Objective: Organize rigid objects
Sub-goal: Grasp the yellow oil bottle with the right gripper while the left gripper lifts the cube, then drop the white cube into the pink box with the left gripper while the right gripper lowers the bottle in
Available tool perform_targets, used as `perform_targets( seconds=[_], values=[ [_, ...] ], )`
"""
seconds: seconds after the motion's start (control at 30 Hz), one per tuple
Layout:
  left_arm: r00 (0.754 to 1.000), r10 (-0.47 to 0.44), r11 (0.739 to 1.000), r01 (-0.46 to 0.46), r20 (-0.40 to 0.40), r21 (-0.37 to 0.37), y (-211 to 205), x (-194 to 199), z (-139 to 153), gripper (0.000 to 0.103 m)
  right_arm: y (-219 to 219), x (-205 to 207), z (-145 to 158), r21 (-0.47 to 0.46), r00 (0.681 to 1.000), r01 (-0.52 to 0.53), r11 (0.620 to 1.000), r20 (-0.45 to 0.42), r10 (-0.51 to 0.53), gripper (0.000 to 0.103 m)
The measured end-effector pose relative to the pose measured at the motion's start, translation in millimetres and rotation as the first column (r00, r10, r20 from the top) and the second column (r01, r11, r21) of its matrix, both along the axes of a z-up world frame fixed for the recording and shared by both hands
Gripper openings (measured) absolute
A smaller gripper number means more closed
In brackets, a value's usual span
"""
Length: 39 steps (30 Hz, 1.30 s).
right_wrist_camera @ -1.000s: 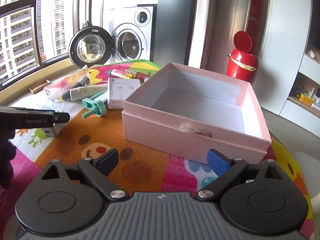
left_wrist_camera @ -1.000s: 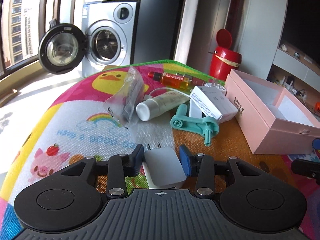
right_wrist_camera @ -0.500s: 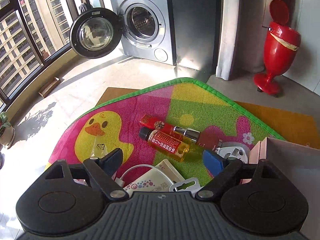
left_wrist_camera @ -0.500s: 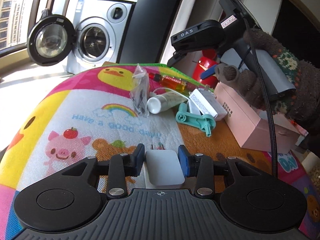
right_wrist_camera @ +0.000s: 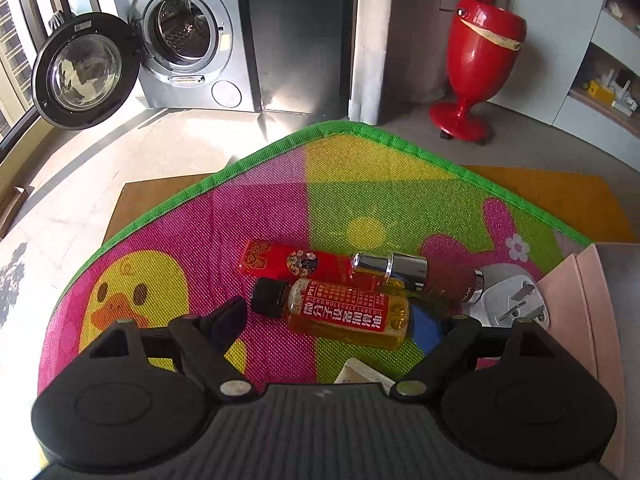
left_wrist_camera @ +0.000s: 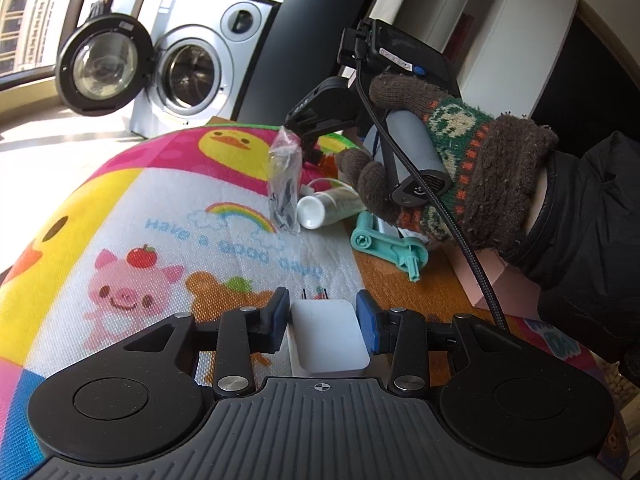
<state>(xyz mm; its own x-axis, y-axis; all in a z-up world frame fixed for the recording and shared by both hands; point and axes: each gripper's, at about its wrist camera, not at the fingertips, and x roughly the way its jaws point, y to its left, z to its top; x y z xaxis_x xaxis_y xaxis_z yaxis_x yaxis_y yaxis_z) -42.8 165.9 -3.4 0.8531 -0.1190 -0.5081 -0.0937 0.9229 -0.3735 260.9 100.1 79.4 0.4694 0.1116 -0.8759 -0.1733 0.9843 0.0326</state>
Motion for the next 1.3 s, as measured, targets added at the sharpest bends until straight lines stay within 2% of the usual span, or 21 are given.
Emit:
perform_targets(
  seconds=[0.1, 0.2, 0.27, 0.33, 0.43, 0.5, 0.57, 0.73, 0.83, 0.93, 1.03, 1.13, 1.2, 1.3],
  values=[
    [1.000, 0.000, 1.000, 0.000, 0.000, -0.006, 1, 0, 0, 0.041, -7, -5, 3, 0.020, 0.999, -0.024, 1.000, 0.022, 0.023, 0.080],
    [1.000, 0.000, 1.000, 0.000, -0.001, -0.009, 2, 0, -1, 0.041, -19, -26, 17, 0.016, 0.993, -0.101, 0.995, 0.069, 0.100, 0.080],
    [1.000, 0.000, 1.000, 0.000, -0.002, -0.007, 1, -1, -1, 0.041, -34, -54, 37, 0.023, 0.976, -0.187, 0.982, 0.120, 0.183, 0.080],
    [1.000, 0.000, 1.000, 0.000, -0.002, 0.003, 0, 0, 0, 0.041, -62, -99, 66, 0.015, 0.935, -0.290, 0.957, 0.215, 0.280, 0.080],
    [1.000, -0.007, 0.999, 0.007, -0.004, 0.034, -6, 0, 2, 0.041, -112, -157, 101, -0.002, 0.876, -0.367, 0.930, 0.335, 0.346, 0.080],
    [1.000, -0.030, 0.996, 0.030, -0.006, 0.078, -15, 0, 5, 0.041, -151, -189, 114, -0.004, 0.850, -0.390, 0.921, 0.383, 0.362, 0.080],
    [0.998, -0.058, 0.987, 0.060, -0.021, 0.148, -29, -2, 9, 0.041, -189, -215, 120, -0.017, 0.839, -0.388, 0.921, 0.408, 0.361, 0.080],
    [0.977, -0.210, 0.956, 0.215, -0.049, 0.201, -79, -18, 25, 0.038, -274, -268, 108, -0.076, 0.826, -0.350, 0.934, 0.446, 0.346, 0.080],
    [0.952, -0.302, 0.938, 0.306, -0.050, 0.162, -106, -15, 42, 0.037, -309, -287, 96, -0.077, 0.831, -0.333, 0.940, 0.447, 0.331, 0.080],
    [0.930, -0.366, 0.918, 0.366, -0.026, 0.151, -128, 0, 63, 0.037, -332, -303, 87, -0.074, 0.829, -0.319, 0.945, 0.461, 0.316, 0.080],
    [0.913, -0.405, 0.902, 0.389, 0.052, 0.188, -155, 34, 103, 0.037, -348, -314, 83, -0.066, 0.811, -0.320, 0.945, 0.496, 0.309, 0.080],
    [0.908, -0.387, 0.919, 0.364, 0.161, 0.153, -167, 76, 136, 0.037, -353, -313, 81, -0.048, 0.808, -0.314, 0.948, 0.511, 0.293, 0.080],
    [0.914, -0.369, 0.929, 0.360, 0.167, 0.085, -171, 111, 145, 0.038, -355, -309, 78, -0.035, 0.816, -0.308, 0.951, 0.505, 0.282, 0.080],
    [0.926, -0.339, 0.940, 0.328, 0.165, 0.091, -170, 130, 143, 0.038, -359, -304, 71, -0.029, 0.830, -0.292, 0.956, 0.488, 0.269, 0.080]
  ],
)
